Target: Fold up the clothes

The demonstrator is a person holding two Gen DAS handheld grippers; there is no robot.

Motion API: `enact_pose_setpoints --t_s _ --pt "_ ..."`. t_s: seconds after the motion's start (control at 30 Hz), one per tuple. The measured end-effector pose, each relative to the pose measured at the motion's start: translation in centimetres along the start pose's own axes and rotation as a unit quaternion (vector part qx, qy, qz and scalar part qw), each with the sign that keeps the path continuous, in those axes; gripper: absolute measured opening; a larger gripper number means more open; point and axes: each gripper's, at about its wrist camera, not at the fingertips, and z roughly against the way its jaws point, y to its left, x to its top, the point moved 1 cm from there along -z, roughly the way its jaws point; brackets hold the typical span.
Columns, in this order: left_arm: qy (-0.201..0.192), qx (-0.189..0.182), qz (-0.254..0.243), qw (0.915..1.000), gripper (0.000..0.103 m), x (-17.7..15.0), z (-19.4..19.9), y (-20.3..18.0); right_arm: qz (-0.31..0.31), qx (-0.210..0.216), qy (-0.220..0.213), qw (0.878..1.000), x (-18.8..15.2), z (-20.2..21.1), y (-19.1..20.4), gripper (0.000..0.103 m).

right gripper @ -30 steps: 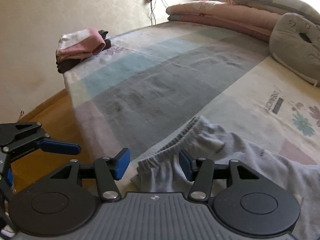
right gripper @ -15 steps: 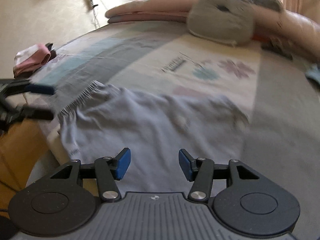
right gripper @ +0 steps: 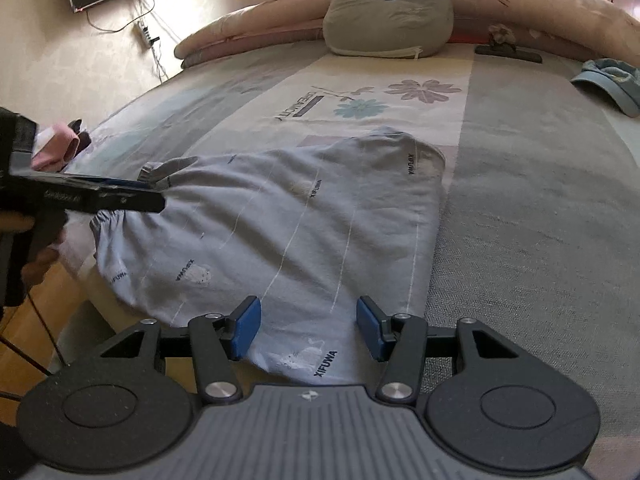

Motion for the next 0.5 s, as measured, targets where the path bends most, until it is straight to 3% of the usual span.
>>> enact_pose_setpoints --t_s 0.13,0.3,0.43,0.5 --pt "-0.011 -0.042 -0.007 0.9991 0.096 1.3 0.1 -1.3 0.021 -0.015 -0.002 1.0 1.0 0.1 0.9 0.059" --pt "-0.008 -0.045 -0.031 0.9985 0.096 1.9 -2.0 -3.5 0.062 -0.028 -0.017 0.998 1.7 -0.1 2.1 0.06" --pt "-0.003 -0.095 -0.009 0.9954 0.096 1.4 -3.8 -4.1 0.065 -0.032 0.001 0.997 0.5 -1.5 2.0 0.061" --pt "0.01 -0.096 0.01 0.9953 0.096 0.9 -5.0 -3.7 0.064 -0.029 -0.007 0.998 0.0 -1.4 2.0 0.068"
